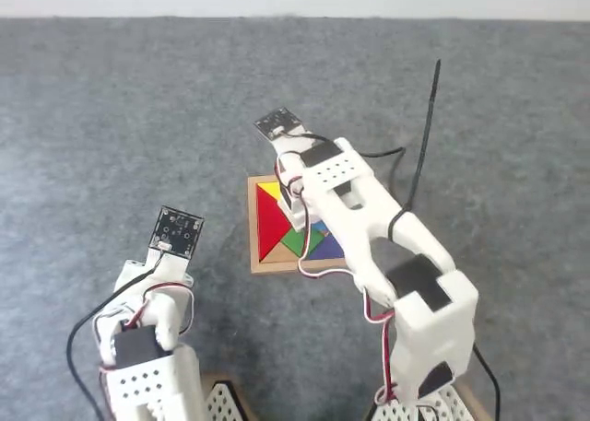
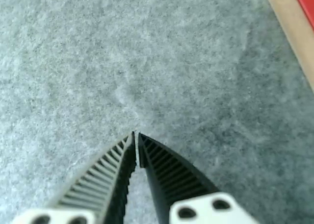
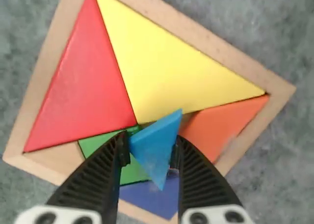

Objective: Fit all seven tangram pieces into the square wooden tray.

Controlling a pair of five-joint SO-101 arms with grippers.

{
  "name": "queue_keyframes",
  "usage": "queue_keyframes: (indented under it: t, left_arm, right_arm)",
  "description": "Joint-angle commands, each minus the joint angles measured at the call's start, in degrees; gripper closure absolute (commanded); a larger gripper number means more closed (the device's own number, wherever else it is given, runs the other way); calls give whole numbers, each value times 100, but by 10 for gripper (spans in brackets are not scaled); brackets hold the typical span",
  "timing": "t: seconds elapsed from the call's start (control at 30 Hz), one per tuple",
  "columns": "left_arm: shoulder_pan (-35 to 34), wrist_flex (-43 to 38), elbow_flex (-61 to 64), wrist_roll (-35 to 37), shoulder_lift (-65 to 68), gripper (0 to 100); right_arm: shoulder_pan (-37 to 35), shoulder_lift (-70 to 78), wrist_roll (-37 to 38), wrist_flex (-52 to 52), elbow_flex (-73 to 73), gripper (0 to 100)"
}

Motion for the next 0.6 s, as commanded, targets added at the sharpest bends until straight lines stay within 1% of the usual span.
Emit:
queue_keyframes:
  t: [0.0,0.1,0.23,0.37,0.43,0.5,0.57]
  left_arm:
    - [-53,44,-119,18,-26,987]
    - [-53,44,-119,18,-26,987]
    - [-53,44,-119,18,-26,987]
    - [-53,44,-110,-255,-26,987]
    - [-53,44,-110,-281,-26,987]
    - [-53,44,-110,-281,-26,987]
    - [-53,44,-110,-281,-26,987]
  right_arm:
    - [-13,13,-220,4,-387,985]
    - [13,84,-659,-13,-422,985]
    - [31,92,-941,-13,-422,969]
    - [22,92,-1081,4,-413,838]
    - [-4,75,-1081,48,-396,777]
    - [-13,48,-1073,57,-396,743]
    - [-13,48,-1073,57,-396,739]
